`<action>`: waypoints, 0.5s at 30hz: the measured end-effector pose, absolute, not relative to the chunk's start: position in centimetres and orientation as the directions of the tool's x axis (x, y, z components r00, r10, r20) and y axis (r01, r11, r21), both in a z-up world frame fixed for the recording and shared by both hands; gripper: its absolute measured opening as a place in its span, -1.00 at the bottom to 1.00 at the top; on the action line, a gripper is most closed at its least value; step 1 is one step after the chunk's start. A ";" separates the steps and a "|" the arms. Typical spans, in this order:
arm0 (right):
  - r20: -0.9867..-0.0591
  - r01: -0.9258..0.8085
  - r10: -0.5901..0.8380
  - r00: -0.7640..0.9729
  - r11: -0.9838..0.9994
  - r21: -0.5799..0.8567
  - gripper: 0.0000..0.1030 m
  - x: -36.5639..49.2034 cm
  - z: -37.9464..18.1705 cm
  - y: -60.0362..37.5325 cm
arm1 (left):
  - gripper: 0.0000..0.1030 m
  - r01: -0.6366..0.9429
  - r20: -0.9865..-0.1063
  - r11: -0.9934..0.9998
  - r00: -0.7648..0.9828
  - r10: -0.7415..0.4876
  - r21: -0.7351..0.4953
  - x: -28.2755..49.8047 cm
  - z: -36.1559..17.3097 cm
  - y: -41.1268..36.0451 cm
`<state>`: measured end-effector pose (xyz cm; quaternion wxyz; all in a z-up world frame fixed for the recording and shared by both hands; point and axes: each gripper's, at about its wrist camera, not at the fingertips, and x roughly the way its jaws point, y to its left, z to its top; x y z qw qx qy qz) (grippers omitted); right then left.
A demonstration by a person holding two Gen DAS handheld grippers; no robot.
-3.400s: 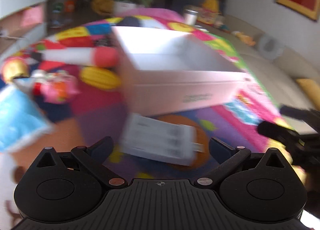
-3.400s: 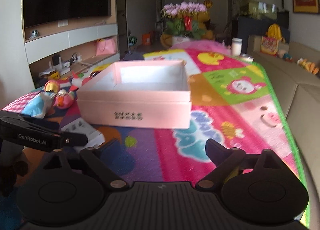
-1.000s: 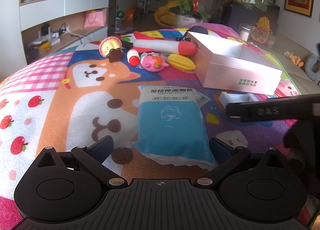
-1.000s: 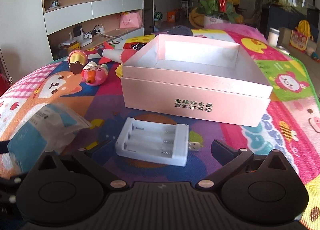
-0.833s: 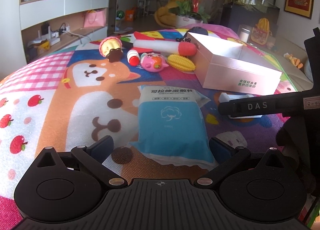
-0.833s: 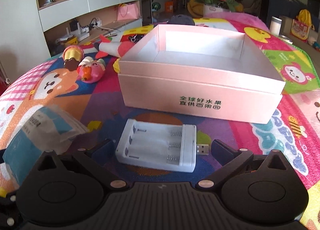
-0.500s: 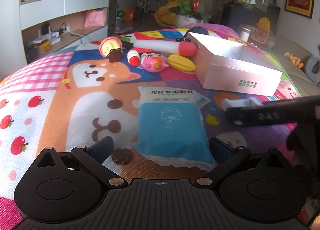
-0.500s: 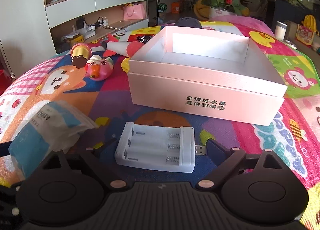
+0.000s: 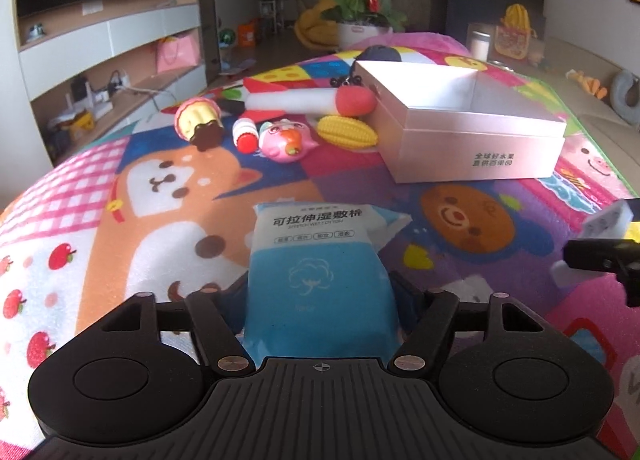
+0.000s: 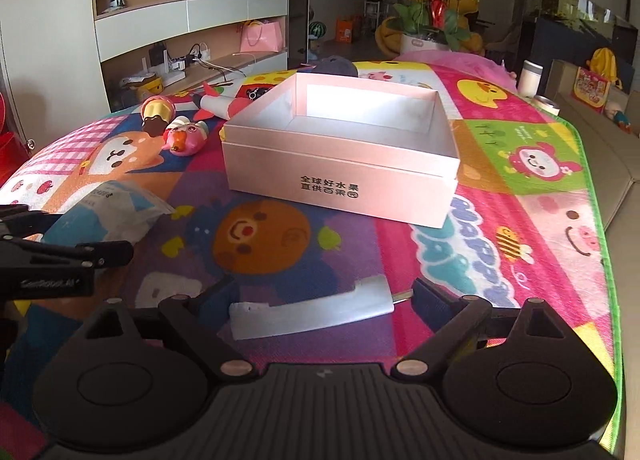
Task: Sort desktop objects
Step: 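Grasp the blue wipes pack with the left gripper while the right grasps the white charger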
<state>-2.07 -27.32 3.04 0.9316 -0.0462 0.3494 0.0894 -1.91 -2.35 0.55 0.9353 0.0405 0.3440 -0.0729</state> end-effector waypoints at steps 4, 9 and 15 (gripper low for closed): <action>-0.657 -0.204 0.143 0.740 0.979 -0.017 0.80 -3.2 3.2 -27.7 | 0.19 0.186 -0.651 0.982 0.750 -0.118 0.036 -2.8 0.8 -2.7; -0.616 -0.204 0.147 0.774 0.979 -0.023 0.79 -5.0 4.5 -28.3 | 0.19 0.236 -0.643 0.970 0.751 -0.149 0.051 -5.1 1.6 -3.6; -0.541 -0.179 0.132 0.831 0.983 -0.034 0.79 -6.9 6.9 -29.6 | 0.19 0.289 -0.590 0.957 0.779 -0.211 0.039 -6.9 4.1 -4.9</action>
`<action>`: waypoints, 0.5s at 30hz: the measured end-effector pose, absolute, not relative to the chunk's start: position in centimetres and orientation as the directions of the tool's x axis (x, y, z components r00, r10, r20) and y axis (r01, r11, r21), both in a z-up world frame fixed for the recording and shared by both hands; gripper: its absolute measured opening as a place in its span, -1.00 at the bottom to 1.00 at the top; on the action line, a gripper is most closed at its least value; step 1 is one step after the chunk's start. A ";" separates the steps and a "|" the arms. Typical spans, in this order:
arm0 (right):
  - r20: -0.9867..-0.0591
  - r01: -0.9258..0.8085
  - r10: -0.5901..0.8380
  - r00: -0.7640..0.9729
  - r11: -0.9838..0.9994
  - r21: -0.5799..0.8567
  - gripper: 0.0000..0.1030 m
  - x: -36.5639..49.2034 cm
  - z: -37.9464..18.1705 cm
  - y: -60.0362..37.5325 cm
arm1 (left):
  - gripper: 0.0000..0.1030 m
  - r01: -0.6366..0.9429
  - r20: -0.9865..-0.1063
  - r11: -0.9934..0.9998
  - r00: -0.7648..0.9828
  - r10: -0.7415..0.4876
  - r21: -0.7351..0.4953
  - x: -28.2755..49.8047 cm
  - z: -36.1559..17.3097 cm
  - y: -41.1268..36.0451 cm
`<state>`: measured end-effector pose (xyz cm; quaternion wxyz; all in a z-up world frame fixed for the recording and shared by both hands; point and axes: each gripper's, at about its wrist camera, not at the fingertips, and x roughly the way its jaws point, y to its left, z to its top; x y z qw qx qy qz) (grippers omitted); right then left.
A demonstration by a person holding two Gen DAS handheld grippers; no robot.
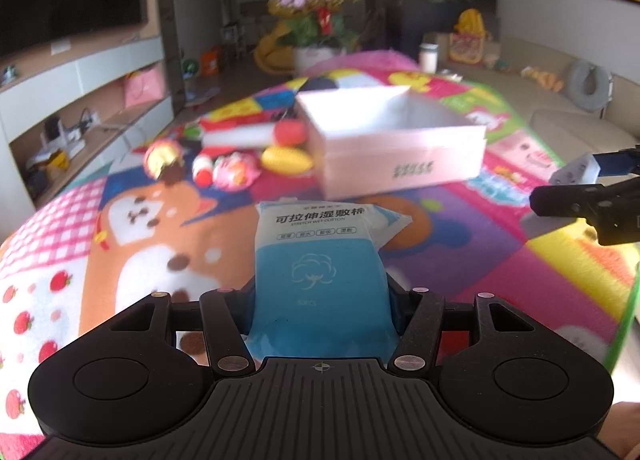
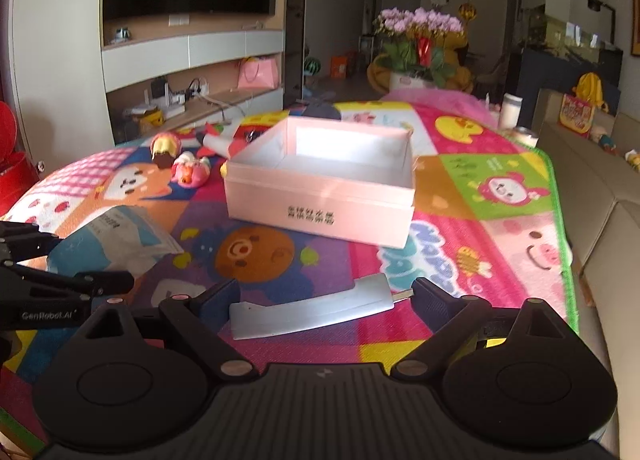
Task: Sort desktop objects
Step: 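Drop the wipes pack into the pink box with the left gripper while the right drops the charger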
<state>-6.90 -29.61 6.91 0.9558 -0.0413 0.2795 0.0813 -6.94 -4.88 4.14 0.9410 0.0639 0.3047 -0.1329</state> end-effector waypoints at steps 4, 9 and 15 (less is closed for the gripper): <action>-0.471 -0.142 0.104 0.876 0.989 -0.045 0.79 -7.4 9.2 -30.8 | 0.18 0.310 -0.547 0.951 0.798 -0.253 0.013 -5.9 6.5 -5.8; -0.367 -0.070 0.046 0.929 0.996 -0.051 0.79 -6.5 12.4 -32.6 | 0.18 0.361 -0.429 0.932 0.847 -0.316 0.027 -1.6 11.0 -8.1; -0.264 -0.010 -0.010 0.964 0.997 -0.074 0.79 -2.9 16.1 -33.6 | 0.72 0.377 -0.321 0.925 0.872 -0.369 -0.038 7.3 15.1 -10.9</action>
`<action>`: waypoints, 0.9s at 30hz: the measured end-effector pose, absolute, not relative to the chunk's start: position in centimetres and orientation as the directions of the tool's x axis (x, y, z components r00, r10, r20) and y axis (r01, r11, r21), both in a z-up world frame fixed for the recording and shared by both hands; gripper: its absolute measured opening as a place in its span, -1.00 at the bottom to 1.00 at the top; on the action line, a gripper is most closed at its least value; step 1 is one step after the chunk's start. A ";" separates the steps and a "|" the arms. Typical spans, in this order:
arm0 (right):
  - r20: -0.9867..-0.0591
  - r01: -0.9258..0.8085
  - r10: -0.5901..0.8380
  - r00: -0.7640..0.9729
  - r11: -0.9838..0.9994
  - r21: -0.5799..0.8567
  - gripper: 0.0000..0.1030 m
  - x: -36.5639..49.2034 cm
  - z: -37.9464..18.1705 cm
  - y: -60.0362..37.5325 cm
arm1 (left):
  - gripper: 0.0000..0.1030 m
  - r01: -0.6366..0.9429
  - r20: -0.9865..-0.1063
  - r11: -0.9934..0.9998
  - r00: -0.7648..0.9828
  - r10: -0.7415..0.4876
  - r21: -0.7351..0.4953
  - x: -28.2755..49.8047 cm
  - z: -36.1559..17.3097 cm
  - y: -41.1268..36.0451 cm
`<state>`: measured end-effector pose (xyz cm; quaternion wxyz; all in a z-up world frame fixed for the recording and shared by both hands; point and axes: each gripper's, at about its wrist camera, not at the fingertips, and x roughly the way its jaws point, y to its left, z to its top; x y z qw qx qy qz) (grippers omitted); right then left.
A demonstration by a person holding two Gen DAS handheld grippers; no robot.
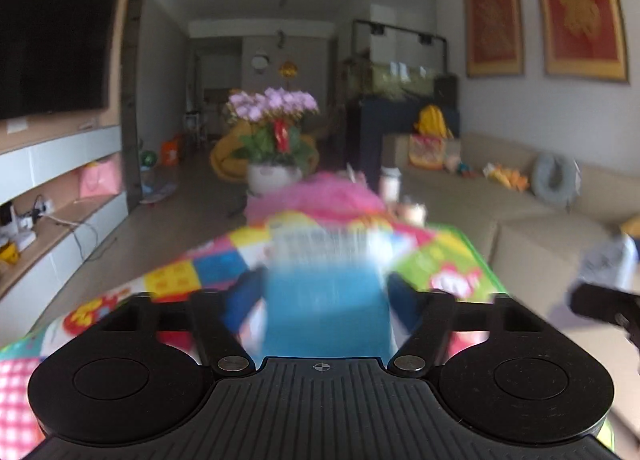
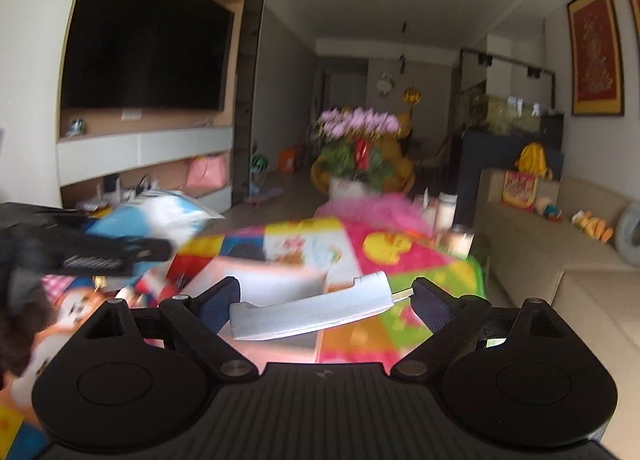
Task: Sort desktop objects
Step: 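Drop the wipes pack into the pink box with the left gripper while the right drops the charger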
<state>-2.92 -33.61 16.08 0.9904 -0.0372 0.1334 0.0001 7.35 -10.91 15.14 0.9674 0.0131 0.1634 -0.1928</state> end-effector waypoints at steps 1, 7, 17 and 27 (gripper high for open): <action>-0.255 -0.001 -0.018 0.967 0.997 -0.072 0.79 -2.0 16.5 -33.7 | 0.87 0.362 -0.305 0.931 0.882 -0.359 -0.049 8.1 15.3 -10.7; -0.301 -0.019 0.020 0.953 1.000 0.007 0.79 5.5 17.4 -33.7 | 0.90 0.272 -0.365 0.962 0.894 -0.262 -0.024 7.6 12.0 -7.0; -0.342 -0.189 0.293 0.893 0.933 0.306 0.84 17.8 15.4 -30.7 | 0.94 0.122 -0.524 0.990 0.840 -0.143 -0.075 4.8 5.1 -0.5; -0.435 -0.133 0.187 0.881 0.979 0.152 1.00 15.5 12.1 -28.0 | 0.99 0.091 -0.564 0.995 0.819 -0.103 -0.050 2.2 2.2 1.2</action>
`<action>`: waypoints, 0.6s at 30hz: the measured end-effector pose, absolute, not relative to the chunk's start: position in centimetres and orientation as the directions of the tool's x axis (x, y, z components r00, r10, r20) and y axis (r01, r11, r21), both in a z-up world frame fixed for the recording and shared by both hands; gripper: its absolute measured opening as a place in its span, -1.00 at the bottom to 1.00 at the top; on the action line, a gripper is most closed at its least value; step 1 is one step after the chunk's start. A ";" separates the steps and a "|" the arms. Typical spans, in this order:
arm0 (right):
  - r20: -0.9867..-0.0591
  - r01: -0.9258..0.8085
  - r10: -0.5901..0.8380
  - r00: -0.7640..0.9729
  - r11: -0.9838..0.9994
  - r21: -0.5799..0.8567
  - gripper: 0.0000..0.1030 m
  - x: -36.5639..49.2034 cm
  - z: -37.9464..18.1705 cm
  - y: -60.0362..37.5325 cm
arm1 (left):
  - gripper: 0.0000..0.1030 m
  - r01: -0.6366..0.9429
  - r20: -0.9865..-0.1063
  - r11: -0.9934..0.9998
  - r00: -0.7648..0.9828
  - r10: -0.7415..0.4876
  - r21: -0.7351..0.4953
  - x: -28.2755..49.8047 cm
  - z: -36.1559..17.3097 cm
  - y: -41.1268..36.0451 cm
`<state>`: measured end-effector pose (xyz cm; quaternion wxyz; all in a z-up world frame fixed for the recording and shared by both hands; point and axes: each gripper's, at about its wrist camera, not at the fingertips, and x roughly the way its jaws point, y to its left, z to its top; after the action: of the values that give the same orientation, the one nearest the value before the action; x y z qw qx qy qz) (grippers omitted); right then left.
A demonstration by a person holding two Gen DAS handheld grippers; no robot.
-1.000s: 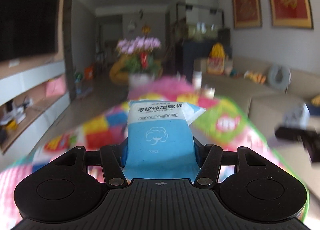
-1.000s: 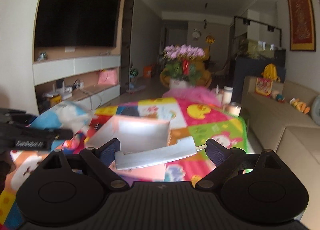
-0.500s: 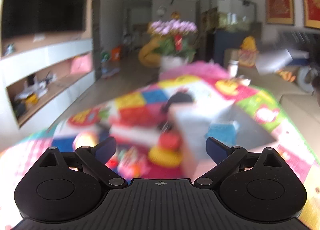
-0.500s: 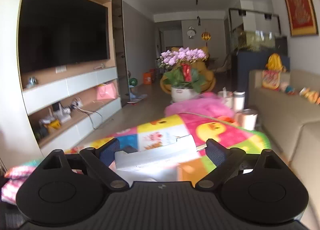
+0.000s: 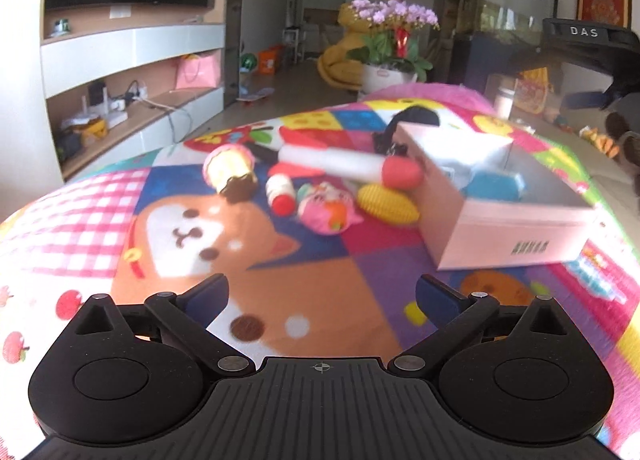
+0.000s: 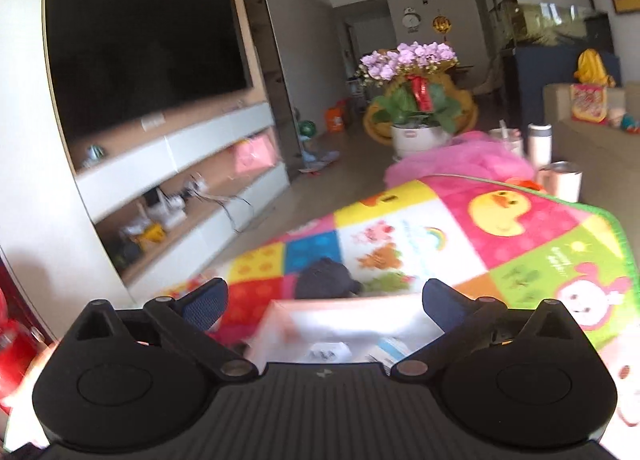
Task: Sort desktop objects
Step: 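Drop the wipes pack into the pink box with the left gripper while the right drops the charger, then grasp the pink pig toy with the right gripper while the left grasps the yogurt bottle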
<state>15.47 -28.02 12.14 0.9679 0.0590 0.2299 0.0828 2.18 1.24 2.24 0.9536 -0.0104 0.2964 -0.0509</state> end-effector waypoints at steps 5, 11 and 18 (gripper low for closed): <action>-0.435 -0.198 0.152 0.887 0.978 -0.061 1.00 12.9 11.1 -24.2 | 0.99 0.025 -0.569 1.000 0.822 -0.024 -0.006 1.2 1.3 2.4; -0.461 -0.371 0.224 0.858 0.892 -0.257 0.34 11.4 9.0 -16.1 | 0.99 -0.072 -0.579 0.995 0.815 0.021 -0.066 0.3 0.6 5.9; -0.616 -0.478 0.295 0.730 0.865 -0.152 0.32 14.4 5.7 -8.9 | 1.00 -0.109 -0.558 0.980 0.830 -0.004 -0.168 -0.9 0.3 7.7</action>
<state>14.40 -8.85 5.73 0.9176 -0.1519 0.3010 0.2107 -0.93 7.71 0.26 0.9516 -0.0968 0.2905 0.0276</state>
